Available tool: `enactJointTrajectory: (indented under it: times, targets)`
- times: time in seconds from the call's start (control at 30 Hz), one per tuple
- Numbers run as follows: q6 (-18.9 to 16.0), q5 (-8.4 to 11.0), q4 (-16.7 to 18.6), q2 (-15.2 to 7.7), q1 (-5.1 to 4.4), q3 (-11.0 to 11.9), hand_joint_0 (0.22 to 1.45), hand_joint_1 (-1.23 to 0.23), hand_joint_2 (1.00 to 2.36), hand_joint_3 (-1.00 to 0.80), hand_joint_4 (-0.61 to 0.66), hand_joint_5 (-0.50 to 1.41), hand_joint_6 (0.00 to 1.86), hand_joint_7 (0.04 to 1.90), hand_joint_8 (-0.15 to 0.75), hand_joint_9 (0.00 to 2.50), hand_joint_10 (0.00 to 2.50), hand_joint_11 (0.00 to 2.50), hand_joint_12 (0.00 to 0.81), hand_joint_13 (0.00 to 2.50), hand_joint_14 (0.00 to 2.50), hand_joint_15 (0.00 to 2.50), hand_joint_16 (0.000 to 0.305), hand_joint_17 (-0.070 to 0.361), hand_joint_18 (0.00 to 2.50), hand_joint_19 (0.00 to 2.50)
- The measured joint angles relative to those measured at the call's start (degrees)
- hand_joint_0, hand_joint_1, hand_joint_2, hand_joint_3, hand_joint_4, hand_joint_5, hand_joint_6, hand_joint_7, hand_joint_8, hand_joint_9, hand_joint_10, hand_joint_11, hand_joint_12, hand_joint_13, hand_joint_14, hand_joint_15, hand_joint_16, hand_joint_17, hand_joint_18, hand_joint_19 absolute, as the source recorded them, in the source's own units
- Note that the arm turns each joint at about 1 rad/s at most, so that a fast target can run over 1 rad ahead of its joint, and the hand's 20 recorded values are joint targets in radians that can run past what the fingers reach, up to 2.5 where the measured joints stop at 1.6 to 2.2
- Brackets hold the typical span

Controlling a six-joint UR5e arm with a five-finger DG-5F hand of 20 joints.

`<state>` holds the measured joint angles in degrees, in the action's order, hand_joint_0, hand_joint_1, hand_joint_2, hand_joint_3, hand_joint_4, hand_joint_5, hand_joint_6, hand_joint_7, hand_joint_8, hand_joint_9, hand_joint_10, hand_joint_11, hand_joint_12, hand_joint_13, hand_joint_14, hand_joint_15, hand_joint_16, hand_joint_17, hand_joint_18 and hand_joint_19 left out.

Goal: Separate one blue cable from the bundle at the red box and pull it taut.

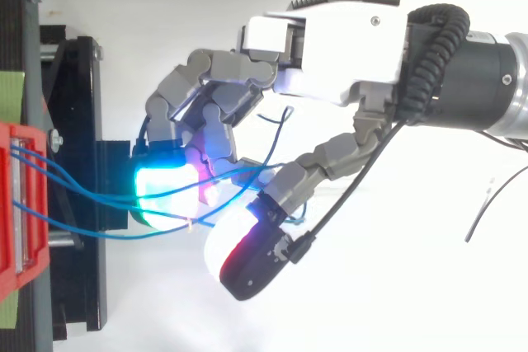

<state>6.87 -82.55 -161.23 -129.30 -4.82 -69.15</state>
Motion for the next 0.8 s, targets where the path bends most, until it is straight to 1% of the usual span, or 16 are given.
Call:
enactJointTrajectory:
  times: [0.07,0.1,0.13,0.17,0.2,0.4,0.43,0.5,0.53,0.57,0.6,0.7,0.73,0.8]
  targets:
    - [0.0,-0.03,-0.1,0.0,0.01,0.0,0.52,-1.05,1.00,-0.50,0.07,-0.23,0.95,0.77,0.203,0.79,1.11,1.06,0.212,0.92,0.02,1.07,0.013,0.029,0.40,0.71]
    - [0.0,-0.04,-0.2,0.0,0.01,0.0,0.50,-1.01,1.00,-0.50,0.08,-0.23,0.95,0.76,0.218,0.81,1.12,1.05,0.218,0.92,0.02,1.06,0.013,0.030,0.39,0.71]
    - [0.0,-0.06,-0.2,0.0,0.00,0.0,0.49,-0.97,1.00,-0.50,0.08,-0.23,0.95,0.76,0.221,0.82,1.12,1.04,0.217,0.93,0.02,1.05,0.013,0.029,0.39,0.71]
    - [0.0,-0.08,-0.3,0.0,0.00,0.0,0.49,-0.96,1.00,-0.50,0.08,-0.23,0.95,0.75,0.220,0.82,1.12,1.03,0.218,0.93,0.02,1.05,0.013,0.029,0.39,0.72]
    - [0.0,-0.11,-0.3,0.0,0.00,0.0,0.49,-0.91,1.00,-0.50,0.08,-0.22,0.95,0.75,0.217,0.84,1.10,1.06,0.217,0.94,0.02,1.03,0.012,0.027,0.39,0.71]
    - [-0.2,-0.16,-0.3,0.0,0.00,0.0,0.53,-0.75,1.00,-0.50,0.06,-0.20,0.93,0.76,0.193,0.91,0.98,1.13,0.199,0.95,0.02,1.02,0.008,0.019,0.38,0.72]
    - [-0.3,-0.15,-0.3,0.0,0.00,0.0,0.55,-0.70,1.00,-0.50,0.05,-0.20,0.93,0.77,0.183,0.92,0.94,1.14,0.191,0.96,0.02,1.01,0.007,0.016,0.38,0.72]
    - [-0.4,-0.16,-0.3,0.0,-0.01,0.0,0.56,-0.66,1.00,-0.50,0.04,-0.20,0.93,0.79,0.181,0.94,0.92,1.17,0.186,0.96,0.02,1.02,0.006,0.014,0.38,0.73]
    - [-0.5,-0.16,-0.4,0.0,-0.01,0.0,0.59,-0.66,1.00,-0.50,0.04,-0.20,0.92,0.80,0.171,0.96,0.87,1.20,0.179,0.96,0.02,1.02,0.005,0.012,0.38,0.73]
    - [-0.6,-0.16,-0.4,0.0,-0.01,0.0,0.61,-0.72,1.00,-0.50,0.03,-0.19,0.92,0.81,0.161,0.97,0.82,1.25,0.171,0.95,0.02,1.03,0.005,0.011,0.37,0.74]
    - [-0.6,-0.17,-0.4,0.0,-0.01,0.0,0.62,-0.76,1.00,-0.50,0.03,-0.19,0.92,0.82,0.162,0.97,0.79,1.27,0.170,0.95,0.02,1.02,0.004,0.010,0.35,0.75]
    - [-0.8,-0.18,-0.4,0.0,-0.01,0.0,0.70,-0.91,1.00,-0.50,0.00,-0.17,0.90,0.88,0.166,1.00,0.72,1.31,0.160,0.94,0.02,1.02,0.003,0.006,0.33,0.72]
    - [-0.8,-0.19,-0.4,0.0,-0.01,0.0,0.71,-0.92,1.00,-0.50,-0.01,-0.17,0.90,0.89,0.172,1.00,0.72,1.32,0.158,0.94,0.02,1.02,0.003,0.006,0.33,0.72]
    - [-0.8,-0.21,-0.4,0.0,-0.01,0.0,0.72,-0.94,1.00,-0.50,-0.03,-0.17,0.90,0.92,0.157,1.01,0.69,1.32,0.158,0.94,0.02,1.02,0.002,0.005,0.33,0.71]
